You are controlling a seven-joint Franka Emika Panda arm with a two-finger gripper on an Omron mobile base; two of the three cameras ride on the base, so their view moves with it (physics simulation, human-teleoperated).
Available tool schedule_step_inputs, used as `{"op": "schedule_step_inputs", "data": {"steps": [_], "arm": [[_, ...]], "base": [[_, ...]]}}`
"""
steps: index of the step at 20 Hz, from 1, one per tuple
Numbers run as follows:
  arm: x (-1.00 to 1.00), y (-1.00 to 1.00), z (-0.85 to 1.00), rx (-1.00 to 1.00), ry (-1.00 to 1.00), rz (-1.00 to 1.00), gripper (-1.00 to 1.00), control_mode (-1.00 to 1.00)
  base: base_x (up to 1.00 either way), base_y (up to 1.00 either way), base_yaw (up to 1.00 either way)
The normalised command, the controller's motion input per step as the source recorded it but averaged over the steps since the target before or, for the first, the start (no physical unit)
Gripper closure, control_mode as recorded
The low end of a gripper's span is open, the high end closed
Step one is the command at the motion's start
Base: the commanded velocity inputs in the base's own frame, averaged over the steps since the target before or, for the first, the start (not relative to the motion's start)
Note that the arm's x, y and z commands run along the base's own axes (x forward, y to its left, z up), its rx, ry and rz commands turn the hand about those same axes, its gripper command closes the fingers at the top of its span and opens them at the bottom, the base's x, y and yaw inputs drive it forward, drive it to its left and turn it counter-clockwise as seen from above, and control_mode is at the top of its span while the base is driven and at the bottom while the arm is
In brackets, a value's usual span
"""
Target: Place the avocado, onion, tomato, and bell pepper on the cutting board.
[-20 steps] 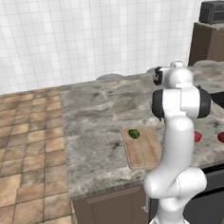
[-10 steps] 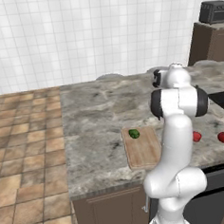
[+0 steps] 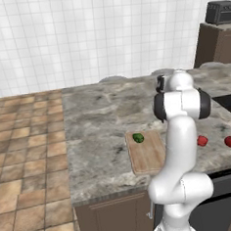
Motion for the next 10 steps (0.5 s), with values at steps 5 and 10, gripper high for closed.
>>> {"op": "schedule_step_inputs", "data": {"steps": [5,10], "arm": [[0.07,-0.12,-0.18,0.0,0.01,0.0,-1.0,-1.0],[0.0,-0.05,-0.06,0.0,0.0,0.0,-1.0,-1.0]], "base": [[0.0,0.0,0.0],[0.0,0.0,0.0]]}}
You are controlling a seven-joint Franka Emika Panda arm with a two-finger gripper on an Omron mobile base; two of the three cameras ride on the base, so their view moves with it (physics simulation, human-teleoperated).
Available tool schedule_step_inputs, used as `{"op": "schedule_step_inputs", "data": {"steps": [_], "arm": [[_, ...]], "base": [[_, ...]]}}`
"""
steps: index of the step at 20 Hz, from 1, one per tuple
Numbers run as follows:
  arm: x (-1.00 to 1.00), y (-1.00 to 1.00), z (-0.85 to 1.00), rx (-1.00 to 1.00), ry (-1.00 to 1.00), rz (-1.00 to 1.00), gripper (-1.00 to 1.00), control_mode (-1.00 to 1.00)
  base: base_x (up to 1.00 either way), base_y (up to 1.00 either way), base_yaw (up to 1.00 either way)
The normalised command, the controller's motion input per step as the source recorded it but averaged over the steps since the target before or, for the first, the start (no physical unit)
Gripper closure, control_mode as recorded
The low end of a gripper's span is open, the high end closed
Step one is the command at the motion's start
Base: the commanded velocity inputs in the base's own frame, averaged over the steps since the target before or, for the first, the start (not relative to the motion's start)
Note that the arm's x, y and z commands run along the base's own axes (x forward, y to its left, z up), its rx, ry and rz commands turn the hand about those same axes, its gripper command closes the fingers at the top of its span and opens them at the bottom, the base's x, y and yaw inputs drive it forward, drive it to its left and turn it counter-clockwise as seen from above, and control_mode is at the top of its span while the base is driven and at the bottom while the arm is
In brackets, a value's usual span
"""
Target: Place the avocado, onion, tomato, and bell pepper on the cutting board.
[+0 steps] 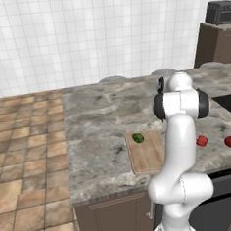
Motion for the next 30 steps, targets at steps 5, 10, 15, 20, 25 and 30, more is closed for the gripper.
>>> {"op": "schedule_step_inputs", "data": {"steps": [5,10,15,20,25,30], "arm": [[0.0,0.0,-0.11,0.0,0.0,0.0,-1.0,-1.0],[0.0,0.0,-0.13,0.0,0.0,0.0,-1.0,-1.0],[-0.04,0.0,-0.15,0.0,0.0,0.0,-1.0,-1.0],[-0.11,0.04,-0.15,0.0,0.0,0.0,-1.0,-1.0],[-0.14,0.11,-0.18,0.0,0.01,0.0,-1.0,-1.0],[-0.17,0.12,-0.22,0.0,0.04,0.0,-1.0,-1.0]], "base": [[0.0,0.0,0.0],[0.0,0.0,0.0],[0.0,0.0,0.0],[0.0,0.0,0.0],[0.0,0.0,0.0],[0.0,0.0,0.0]]}}
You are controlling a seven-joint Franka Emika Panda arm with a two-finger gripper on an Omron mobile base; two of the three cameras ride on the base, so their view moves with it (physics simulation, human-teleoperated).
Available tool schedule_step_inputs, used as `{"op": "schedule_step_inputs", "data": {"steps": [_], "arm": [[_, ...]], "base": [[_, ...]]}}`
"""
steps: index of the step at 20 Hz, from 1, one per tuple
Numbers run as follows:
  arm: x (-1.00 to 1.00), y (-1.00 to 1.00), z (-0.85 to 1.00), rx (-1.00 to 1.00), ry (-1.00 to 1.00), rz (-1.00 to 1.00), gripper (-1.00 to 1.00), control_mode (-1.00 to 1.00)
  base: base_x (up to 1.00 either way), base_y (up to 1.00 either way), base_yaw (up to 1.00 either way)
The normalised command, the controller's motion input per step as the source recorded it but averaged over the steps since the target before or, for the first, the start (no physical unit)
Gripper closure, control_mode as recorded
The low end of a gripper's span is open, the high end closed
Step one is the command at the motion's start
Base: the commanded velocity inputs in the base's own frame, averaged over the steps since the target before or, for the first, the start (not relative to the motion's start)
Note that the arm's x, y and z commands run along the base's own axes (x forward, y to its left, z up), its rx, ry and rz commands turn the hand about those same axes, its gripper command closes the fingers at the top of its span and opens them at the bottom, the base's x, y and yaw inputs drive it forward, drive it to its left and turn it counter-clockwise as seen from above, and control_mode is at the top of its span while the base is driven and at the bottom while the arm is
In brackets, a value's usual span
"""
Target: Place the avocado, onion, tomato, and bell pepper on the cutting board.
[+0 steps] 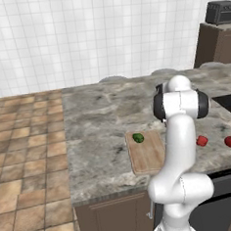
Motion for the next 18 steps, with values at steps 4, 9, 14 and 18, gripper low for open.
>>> {"op": "schedule_step_inputs", "data": {"steps": [4,9,14,18], "arm": [[-0.18,0.14,-0.27,0.0,0.06,0.0,-1.0,-1.0],[-0.28,0.17,-0.1,0.0,0.01,0.0,1.0,-1.0],[-0.44,0.19,0.54,0.0,-0.09,0.0,1.0,-1.0],[-0.48,0.52,0.9,0.0,-0.1,0.0,1.0,-1.0]], "base": [[0.0,0.0,0.0],[0.0,0.0,0.0],[0.0,0.0,0.0],[0.0,0.0,0.0]]}}
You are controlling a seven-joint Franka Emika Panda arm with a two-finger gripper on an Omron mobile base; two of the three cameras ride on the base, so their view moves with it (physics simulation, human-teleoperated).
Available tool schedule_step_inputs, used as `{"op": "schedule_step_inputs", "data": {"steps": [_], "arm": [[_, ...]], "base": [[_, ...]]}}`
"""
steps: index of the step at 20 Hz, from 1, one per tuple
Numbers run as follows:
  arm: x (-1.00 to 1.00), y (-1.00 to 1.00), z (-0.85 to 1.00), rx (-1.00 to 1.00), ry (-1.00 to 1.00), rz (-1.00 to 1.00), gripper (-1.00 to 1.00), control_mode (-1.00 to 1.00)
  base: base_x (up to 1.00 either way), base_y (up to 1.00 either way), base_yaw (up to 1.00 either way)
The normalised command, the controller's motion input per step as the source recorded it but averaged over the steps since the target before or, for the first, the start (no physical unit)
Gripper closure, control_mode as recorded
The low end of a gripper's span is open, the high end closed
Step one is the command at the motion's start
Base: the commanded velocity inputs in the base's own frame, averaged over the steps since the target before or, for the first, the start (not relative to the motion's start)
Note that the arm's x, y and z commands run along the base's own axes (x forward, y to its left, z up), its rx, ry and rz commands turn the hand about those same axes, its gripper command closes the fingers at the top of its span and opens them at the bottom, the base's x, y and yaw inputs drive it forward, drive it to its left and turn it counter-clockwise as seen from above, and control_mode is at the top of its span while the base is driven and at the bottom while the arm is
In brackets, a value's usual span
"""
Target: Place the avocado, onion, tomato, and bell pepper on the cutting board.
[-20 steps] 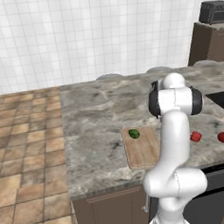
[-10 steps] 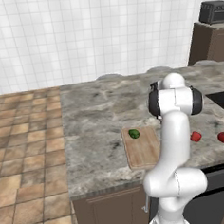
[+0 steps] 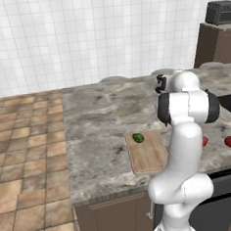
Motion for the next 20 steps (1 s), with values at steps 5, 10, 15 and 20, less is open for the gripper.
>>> {"op": "schedule_step_inputs", "data": {"steps": [5,10,15,20], "arm": [[-0.57,0.64,0.99,0.0,-0.09,0.01,1.0,-1.0],[-0.58,0.6,0.75,0.0,-0.05,0.0,1.0,-1.0],[-0.35,0.56,0.2,0.0,0.0,0.0,1.0,-1.0],[-0.33,0.43,0.0,0.0,0.01,0.0,1.0,-1.0]], "base": [[0.0,0.0,0.0],[0.0,0.0,0.0],[0.0,0.0,0.0],[0.0,0.0,0.0]]}}
